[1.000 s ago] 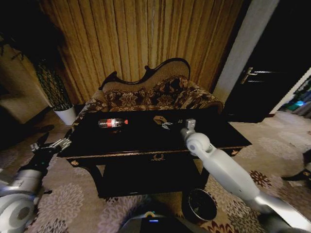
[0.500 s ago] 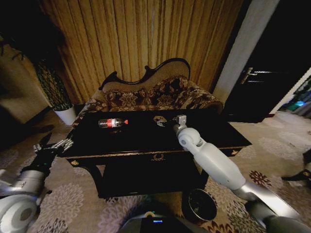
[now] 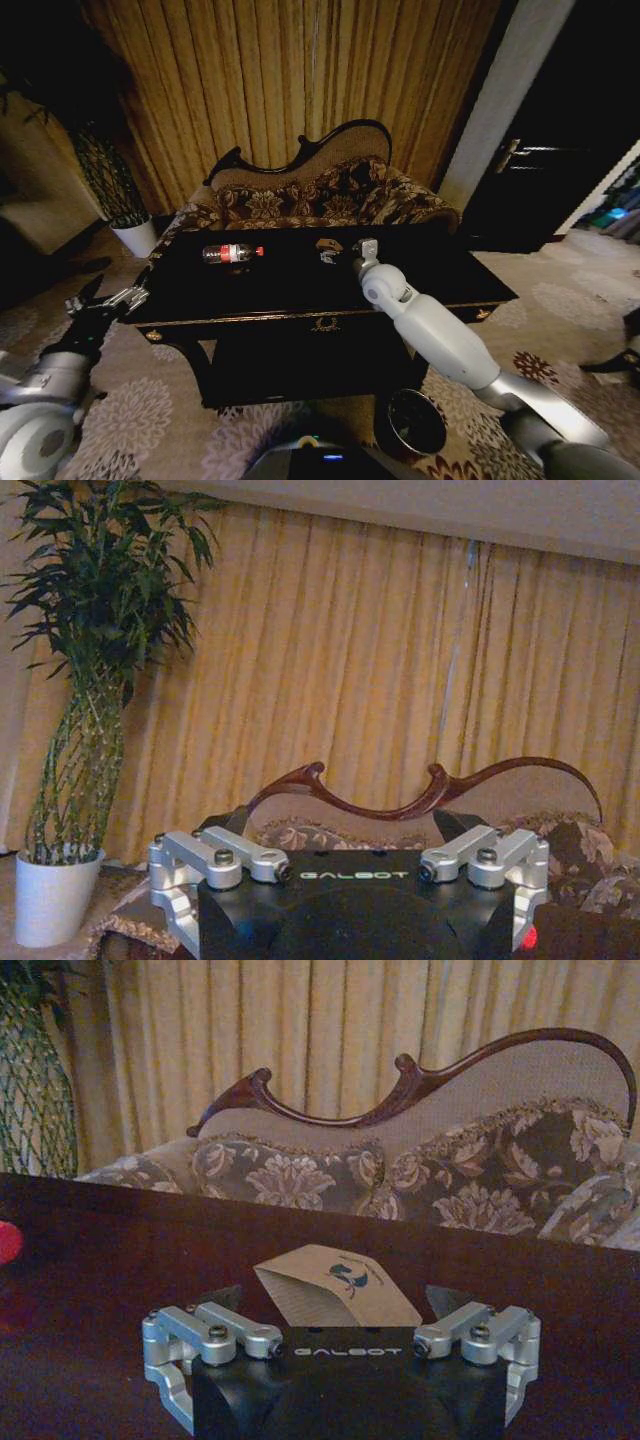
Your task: Move to the front of the table and place the trash on the table into the trash bin.
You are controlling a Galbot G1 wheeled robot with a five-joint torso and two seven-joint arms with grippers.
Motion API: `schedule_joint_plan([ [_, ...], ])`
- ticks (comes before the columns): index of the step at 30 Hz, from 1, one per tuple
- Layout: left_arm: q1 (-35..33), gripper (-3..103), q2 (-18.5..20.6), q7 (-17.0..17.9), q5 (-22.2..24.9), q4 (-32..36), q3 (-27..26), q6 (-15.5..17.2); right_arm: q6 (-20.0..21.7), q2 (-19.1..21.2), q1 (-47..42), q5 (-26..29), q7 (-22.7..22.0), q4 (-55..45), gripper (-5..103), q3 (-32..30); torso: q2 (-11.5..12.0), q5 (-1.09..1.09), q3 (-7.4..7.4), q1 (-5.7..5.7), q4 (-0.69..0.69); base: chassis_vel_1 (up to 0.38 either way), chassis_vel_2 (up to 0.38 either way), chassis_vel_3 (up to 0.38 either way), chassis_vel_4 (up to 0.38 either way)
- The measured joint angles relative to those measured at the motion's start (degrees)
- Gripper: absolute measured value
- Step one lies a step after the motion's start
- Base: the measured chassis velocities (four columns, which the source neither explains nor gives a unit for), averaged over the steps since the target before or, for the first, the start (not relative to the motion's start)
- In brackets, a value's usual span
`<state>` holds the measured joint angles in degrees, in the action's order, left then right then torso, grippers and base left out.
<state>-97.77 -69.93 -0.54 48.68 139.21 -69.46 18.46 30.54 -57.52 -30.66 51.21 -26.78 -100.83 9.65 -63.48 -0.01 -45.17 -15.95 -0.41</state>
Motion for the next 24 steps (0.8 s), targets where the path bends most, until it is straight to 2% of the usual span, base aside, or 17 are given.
schedule_joint_plan([
  [11,0.8,100,-0.3,-0.1,-0.3,-0.3,0.8,-0.2,-0.3,-1.3,1.8,0.1,0.0,4.9,100,-0.3,0.0,0.0,0.0,0.0,0.0,0.0,0.0,0.0,0.0],
  [23,0.6,100,-0.2,-0.1,0.3,-0.3,-0.1,-1.7,-0.8,-2.5,2.4,-0.2,-0.2,7.0,100,0.0,0.0,0.0,0.0,0.0,0.0,0.0,0.0,0.0,0.0],
  [24,0.6,100,-0.2,0.0,0.3,-0.3,-0.1,-2.1,-1.1,-2.6,2.5,-0.2,-0.3,7.3,103,0.0,0.0,0.0,0.0,0.0,0.0,0.0,0.0,0.0,0.0],
])
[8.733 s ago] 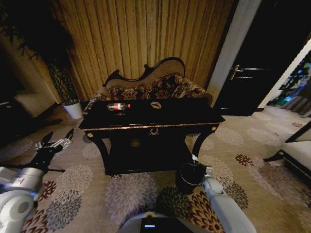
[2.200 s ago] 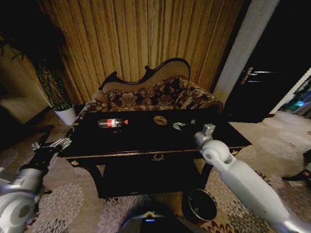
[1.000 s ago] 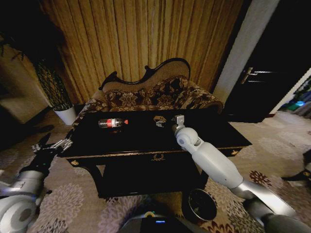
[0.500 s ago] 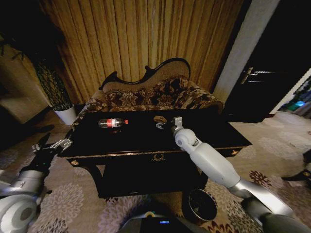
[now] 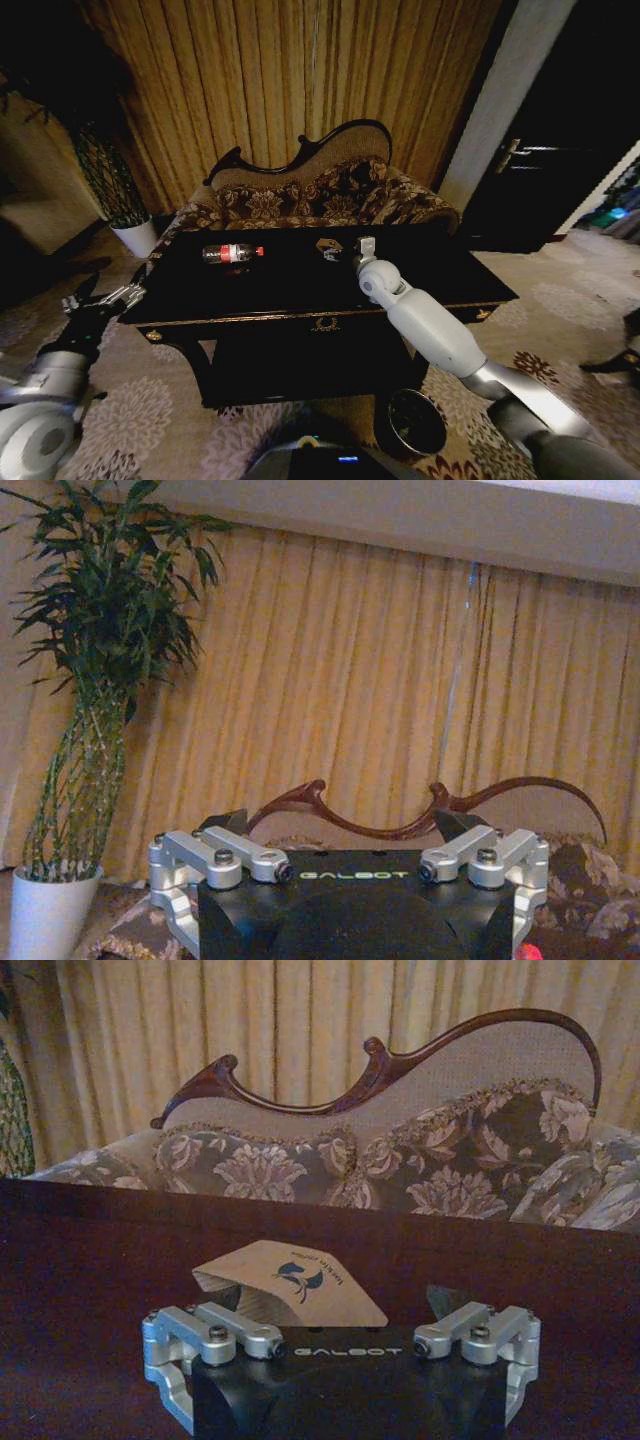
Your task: Move to the front of the table and place the trash on the table into the trash bin.
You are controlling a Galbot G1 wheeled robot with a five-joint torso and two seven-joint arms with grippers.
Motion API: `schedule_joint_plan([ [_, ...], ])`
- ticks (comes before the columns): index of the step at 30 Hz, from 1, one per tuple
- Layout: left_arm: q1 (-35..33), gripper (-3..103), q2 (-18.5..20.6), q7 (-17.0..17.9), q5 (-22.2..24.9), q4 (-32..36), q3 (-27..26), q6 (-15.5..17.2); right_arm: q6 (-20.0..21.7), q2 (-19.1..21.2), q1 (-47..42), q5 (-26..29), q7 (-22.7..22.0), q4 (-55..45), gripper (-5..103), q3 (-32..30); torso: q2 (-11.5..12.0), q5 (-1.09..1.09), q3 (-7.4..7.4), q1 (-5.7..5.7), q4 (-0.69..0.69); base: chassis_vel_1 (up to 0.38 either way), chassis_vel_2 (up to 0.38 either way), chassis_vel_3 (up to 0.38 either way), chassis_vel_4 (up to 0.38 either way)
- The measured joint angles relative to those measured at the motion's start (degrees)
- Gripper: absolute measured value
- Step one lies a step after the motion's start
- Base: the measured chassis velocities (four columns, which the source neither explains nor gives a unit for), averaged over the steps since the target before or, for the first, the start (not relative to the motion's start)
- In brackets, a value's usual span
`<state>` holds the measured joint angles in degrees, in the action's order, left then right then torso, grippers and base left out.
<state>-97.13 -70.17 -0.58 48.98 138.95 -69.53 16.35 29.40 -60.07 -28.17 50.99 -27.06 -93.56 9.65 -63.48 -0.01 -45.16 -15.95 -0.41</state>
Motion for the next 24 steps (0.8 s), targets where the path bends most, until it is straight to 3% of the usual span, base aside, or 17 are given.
schedule_joint_plan([
  [5,-0.1,100,-0.2,0.1,0.1,0.1,-0.1,-0.4,-0.7,0.1,0.0,0.0,-0.3,0.3,99,0.1,0.0,0.01,0.0,0.0,0.0,0.0,0.0,0.0,0.0],
  [6,-0.1,100,-0.2,0.2,0.1,0.1,-0.2,-0.5,-0.7,0.2,0.0,0.0,-0.3,0.3,89,0.1,0.0,0.0,0.0,0.0,0.0,0.0,0.0,0.0,0.0],
  [8,-0.1,100,-0.2,0.3,0.1,0.1,-0.2,-0.6,-0.7,0.2,0.0,0.0,-0.4,0.3,89,0.1,0.0,0.0,0.0,0.0,0.0,0.0,0.0,0.0,0.0],
  [10,-0.1,100,-0.2,0.5,0.2,0.1,-0.3,-0.7,-0.7,0.3,-0.3,0.0,-0.4,0.1,74,0.1,0.0,0.0,0.0,0.0,0.0,0.0,0.0,0.0,0.0],
  [11,-0.1,100,-0.2,0.5,0.2,0.1,-0.3,-0.7,-0.7,0.3,-0.3,0.0,-0.4,0.1,74,0.1,0.0,0.0,0.0,0.0,0.0,0.0,0.0,0.0,0.0],
  [14,-0.1,100,-0.1,0.6,0.2,0.1,-0.5,-1.0,-0.8,0.4,-0.6,0.0,-0.4,-0.1,57,-0.1,0.0,0.0,0.0,0.0,0.0,0.0,0.0,0.0,0.0],
  [19,-0.1,100,0.0,0.6,0.3,0.1,-0.5,-1.1,-0.8,0.6,-0.8,0.0,-0.4,-0.3,46,-0.3,0.0,0.0,0.0,0.0,0.0,0.0,0.0,0.0,0.0],
  [20,-0.1,100,-0.1,0.6,0.3,0.1,-0.5,-1.1,-0.9,0.6,-0.8,0.0,-0.4,-0.4,35,-0.3,0.0,0.0,0.0,0.0,0.0,0.0,0.0,0.0,0.0],
  [21,-0.1,100,-0.1,0.6,0.3,0.1,-0.5,-1.1,-0.9,0.6,-0.8,0.0,-0.4,-0.4,35,-0.3,0.0,0.0,0.0,0.0,0.0,0.0,0.0,0.0,0.0],
  [24,-0.1,100,-0.3,0.6,0.3,0.1,-0.5,-1.2,-0.9,0.7,-0.9,0.1,-0.4,-0.7,19,-0.3,0.0,0.0,0.0,0.0,0.0,0.0,0.0,0.0,0.0],
])
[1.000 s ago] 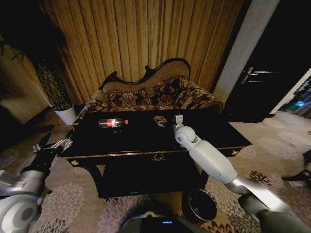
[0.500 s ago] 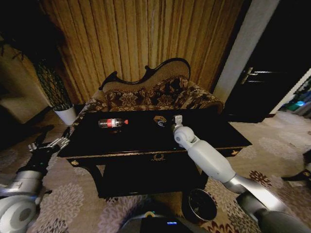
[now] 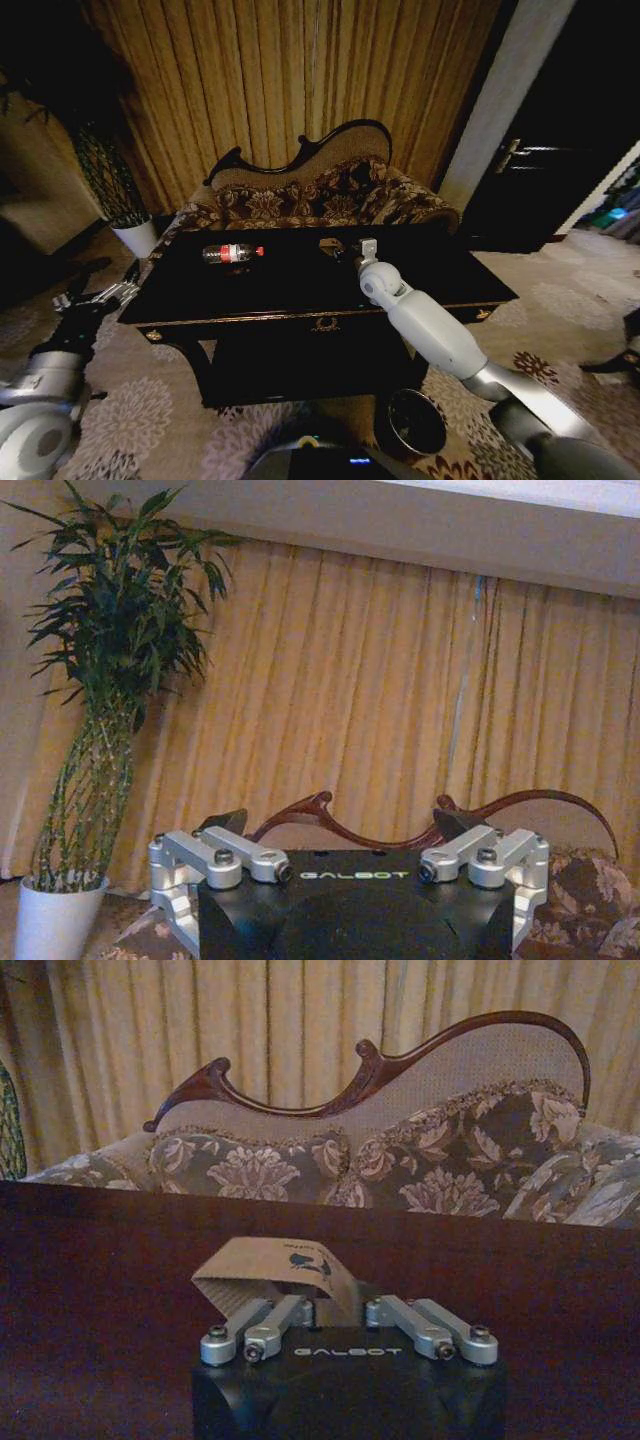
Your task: Move to the front of the table and place the trash on the table into the trash bin.
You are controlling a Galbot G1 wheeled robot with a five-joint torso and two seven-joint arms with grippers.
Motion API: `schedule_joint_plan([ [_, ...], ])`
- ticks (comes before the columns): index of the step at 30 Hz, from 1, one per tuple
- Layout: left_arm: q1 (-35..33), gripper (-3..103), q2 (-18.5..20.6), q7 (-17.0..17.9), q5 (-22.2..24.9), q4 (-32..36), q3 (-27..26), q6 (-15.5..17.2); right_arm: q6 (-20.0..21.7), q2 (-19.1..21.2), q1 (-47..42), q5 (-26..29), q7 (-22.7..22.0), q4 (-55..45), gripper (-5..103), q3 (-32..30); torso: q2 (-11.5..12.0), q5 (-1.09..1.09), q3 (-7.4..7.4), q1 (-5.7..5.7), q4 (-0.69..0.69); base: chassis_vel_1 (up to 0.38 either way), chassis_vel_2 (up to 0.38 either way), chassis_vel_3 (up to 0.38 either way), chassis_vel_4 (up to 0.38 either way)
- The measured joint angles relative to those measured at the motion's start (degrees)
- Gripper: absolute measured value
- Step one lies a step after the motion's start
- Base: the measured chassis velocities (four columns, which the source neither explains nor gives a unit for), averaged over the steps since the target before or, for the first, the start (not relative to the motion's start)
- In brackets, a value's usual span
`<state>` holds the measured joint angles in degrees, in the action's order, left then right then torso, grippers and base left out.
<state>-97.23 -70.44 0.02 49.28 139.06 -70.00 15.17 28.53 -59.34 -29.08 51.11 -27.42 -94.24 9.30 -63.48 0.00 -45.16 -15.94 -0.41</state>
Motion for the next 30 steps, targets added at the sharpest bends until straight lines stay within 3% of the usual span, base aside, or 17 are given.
schedule_joint_plan([
  [2,0.0,100,0.0,0.0,0.0,-0.1,0.0,0.0,0.0,0.0,0.0,0.1,0.0,-0.1,19,0.0,0.0,0.0,0.0,0.0,0.0,0.0,0.0,0.0,0.0],
  [3,0.0,100,-0.1,0.0,0.0,-0.1,0.1,0.0,0.0,0.1,-0.1,0.1,0.0,-0.1,8,0.0,0.0,0.0,0.0,0.0,0.0,0.0,0.0,0.0,0.0],
  [8,-0.1,100,0.0,-0.1,0.0,-0.2,0.0,-0.1,0.0,0.1,-0.6,0.2,0.0,-0.4,1,-0.2,0.0,0.0,0.0,0.0,0.0,0.0,0.0,0.0,0.0],
  [30,0.0,100,0.0,-0.3,0.1,-0.5,-0.2,-0.3,-1.5,1.3,-1.6,2.0,-0.3,-2.2,0,-1.0,0.0,0.0,0.0,0.0,0.0,0.0,0.0,0.0,0.0],
])
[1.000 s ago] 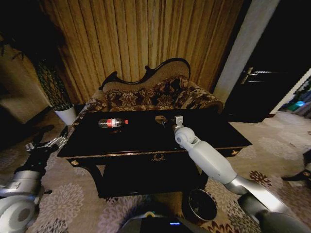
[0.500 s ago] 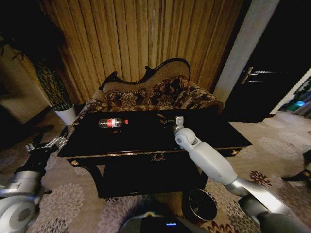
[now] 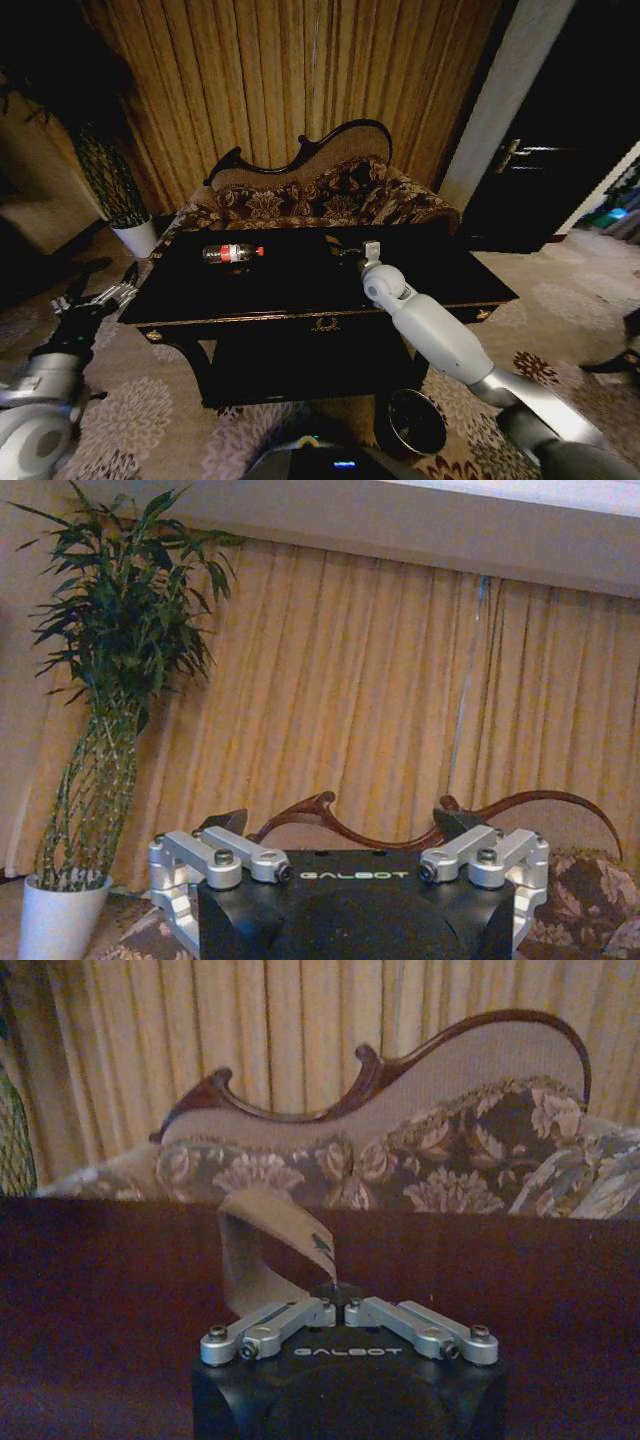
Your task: Move to the front of the table and place the trash on the table into the trash bin.
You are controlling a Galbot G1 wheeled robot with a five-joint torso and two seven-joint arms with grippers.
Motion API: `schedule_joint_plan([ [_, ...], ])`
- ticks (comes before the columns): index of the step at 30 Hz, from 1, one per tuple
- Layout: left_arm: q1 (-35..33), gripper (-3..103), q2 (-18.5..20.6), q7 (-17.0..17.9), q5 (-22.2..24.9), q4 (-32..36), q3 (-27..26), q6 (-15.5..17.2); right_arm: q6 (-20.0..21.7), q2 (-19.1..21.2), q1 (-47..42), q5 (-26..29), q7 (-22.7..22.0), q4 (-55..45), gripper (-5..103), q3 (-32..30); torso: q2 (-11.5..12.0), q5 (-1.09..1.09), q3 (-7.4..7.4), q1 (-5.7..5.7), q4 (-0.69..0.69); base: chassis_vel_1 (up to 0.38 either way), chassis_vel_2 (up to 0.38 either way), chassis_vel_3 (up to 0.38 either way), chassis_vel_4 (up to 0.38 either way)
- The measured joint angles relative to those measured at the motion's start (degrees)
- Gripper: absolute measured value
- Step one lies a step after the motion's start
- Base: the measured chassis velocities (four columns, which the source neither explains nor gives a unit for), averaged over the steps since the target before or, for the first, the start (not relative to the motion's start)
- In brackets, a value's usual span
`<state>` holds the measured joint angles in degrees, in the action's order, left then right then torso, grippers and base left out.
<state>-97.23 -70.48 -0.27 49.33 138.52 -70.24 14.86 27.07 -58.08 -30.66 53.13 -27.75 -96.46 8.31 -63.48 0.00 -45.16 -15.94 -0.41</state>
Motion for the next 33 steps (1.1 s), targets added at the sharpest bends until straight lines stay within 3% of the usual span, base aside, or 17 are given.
schedule_joint_plan([
  [9,0.1,100,0.1,-0.1,0.1,-0.3,0.1,-0.5,-6.9,2.4,-0.9,-1.0,1.4,-2.7,0,-3.8,0.0,0.0,0.0,0.0,0.02,0.0,0.0,0.0,0.0],
  [19,0.3,100,1.0,-1.5,1.6,-2.4,0.2,-1.9,-13.1,12.1,-15.8,-7.4,11.4,-5.8,0,-19.4,0.0,0.01,0.0,0.0,-0.02,0.0,0.0,0.0,0.0],
  [25,0.1,100,1.9,-3.1,3.5,-3.4,-0.7,-2.3,-14.4,15.2,-23.4,-7.8,13.4,-8.7,0,-27.6,0.0,0.0,0.0,0.0,0.02,0.0,0.0,0.0,0.0],
  [33,0.4,100,3.3,-3.7,4.3,-5.1,-0.9,-1.8,-14.4,16.1,-32.0,-6.8,13.6,-13.1,0,-35.8,0.0,0.0,0.0,0.0,0.0,0.0,0.0,0.0,0.0],
])
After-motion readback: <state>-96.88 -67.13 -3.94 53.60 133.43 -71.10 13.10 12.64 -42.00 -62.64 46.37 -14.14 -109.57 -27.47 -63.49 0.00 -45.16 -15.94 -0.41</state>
